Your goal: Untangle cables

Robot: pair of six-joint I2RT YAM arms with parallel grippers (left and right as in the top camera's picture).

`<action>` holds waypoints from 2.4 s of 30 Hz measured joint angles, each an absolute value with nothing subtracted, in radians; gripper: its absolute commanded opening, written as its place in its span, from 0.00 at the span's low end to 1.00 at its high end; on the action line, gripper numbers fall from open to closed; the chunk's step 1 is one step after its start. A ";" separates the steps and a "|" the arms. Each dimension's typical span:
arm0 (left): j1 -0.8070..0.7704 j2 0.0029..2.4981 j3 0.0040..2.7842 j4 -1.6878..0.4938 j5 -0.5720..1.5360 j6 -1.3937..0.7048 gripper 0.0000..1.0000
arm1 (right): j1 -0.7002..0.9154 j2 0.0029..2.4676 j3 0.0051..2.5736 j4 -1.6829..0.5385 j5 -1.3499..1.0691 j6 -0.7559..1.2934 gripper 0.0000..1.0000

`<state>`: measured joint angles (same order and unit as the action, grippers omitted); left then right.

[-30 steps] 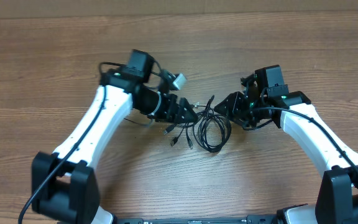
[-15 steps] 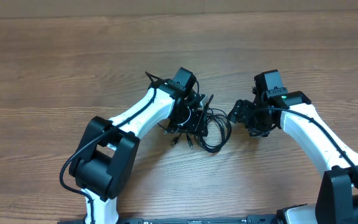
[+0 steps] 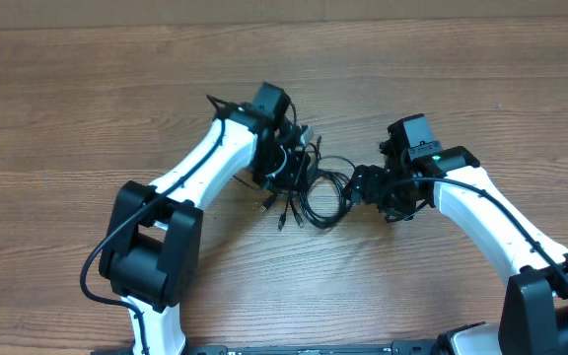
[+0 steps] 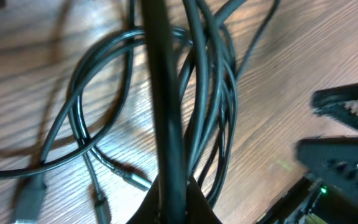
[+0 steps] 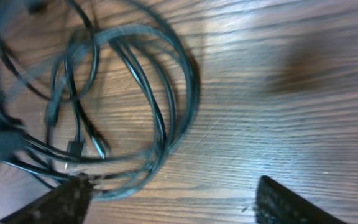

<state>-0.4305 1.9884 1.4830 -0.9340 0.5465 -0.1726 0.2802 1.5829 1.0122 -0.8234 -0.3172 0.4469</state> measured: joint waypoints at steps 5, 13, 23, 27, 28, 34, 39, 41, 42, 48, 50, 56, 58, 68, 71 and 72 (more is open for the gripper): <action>-0.387 1.995 1.687 -1.102 0.551 -0.110 0.04 | 0.303 1.583 1.003 -0.823 -0.326 0.429 1.00; -0.367 1.988 2.352 -1.144 0.554 -0.057 0.04 | 0.303 1.583 0.997 -0.823 -0.269 0.425 1.00; -0.415 1.966 2.426 -1.277 0.442 -0.047 0.14 | 0.228 1.582 0.997 -0.845 -0.131 0.531 1.00; -0.419 1.968 2.220 -1.425 0.309 -0.060 0.44 | 0.223 1.582 0.996 -0.857 -0.123 0.539 1.00; -0.419 1.973 2.184 -1.435 0.278 -0.073 0.54 | 0.223 1.582 0.996 -0.857 -0.123 0.539 1.00; -0.417 1.979 1.943 -1.416 0.144 -0.123 0.75 | 0.223 1.582 0.996 -0.857 -0.136 0.543 1.00; -0.418 1.980 1.816 -1.374 0.121 -0.136 0.72 | 0.223 1.582 0.996 -0.867 -0.153 0.544 1.00; -0.418 1.980 1.779 -1.357 0.118 -0.148 0.69 | 0.223 1.582 0.996 -0.876 -0.155 0.544 1.00; -0.418 1.980 1.760 -1.349 0.118 -0.158 0.69 | 0.223 1.582 0.996 -0.878 -0.162 0.544 1.00; -0.418 1.980 1.604 -1.288 0.132 -0.205 0.78 | 0.223 1.582 0.996 -0.877 -0.206 0.546 1.00; -0.418 1.980 1.539 -1.242 0.167 -0.219 0.83 | 0.223 1.582 0.996 -0.872 -0.208 0.546 1.00; -0.419 1.980 1.426 -1.144 0.258 -0.279 1.00 | 0.223 1.582 0.996 -0.868 -0.214 0.546 1.00; -0.423 1.980 1.402 -1.133 0.266 -0.302 1.00 | 0.223 1.582 0.996 -0.868 -0.213 0.546 1.00; -0.452 1.980 1.353 -1.075 0.310 -0.390 1.00 | 0.223 1.582 0.996 -0.868 -0.214 0.546 1.00; -0.452 1.980 1.352 -1.025 0.331 -0.416 1.00 | 0.223 1.582 0.996 -0.868 -0.214 0.546 1.00; -0.452 1.980 1.352 -1.006 0.334 -0.421 1.00 | 0.223 1.582 0.996 -0.868 -0.214 0.546 1.00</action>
<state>-0.4522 1.9800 1.3521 -1.0061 0.3340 -0.4206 0.2234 1.5818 0.9962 -0.8680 -0.2138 0.5461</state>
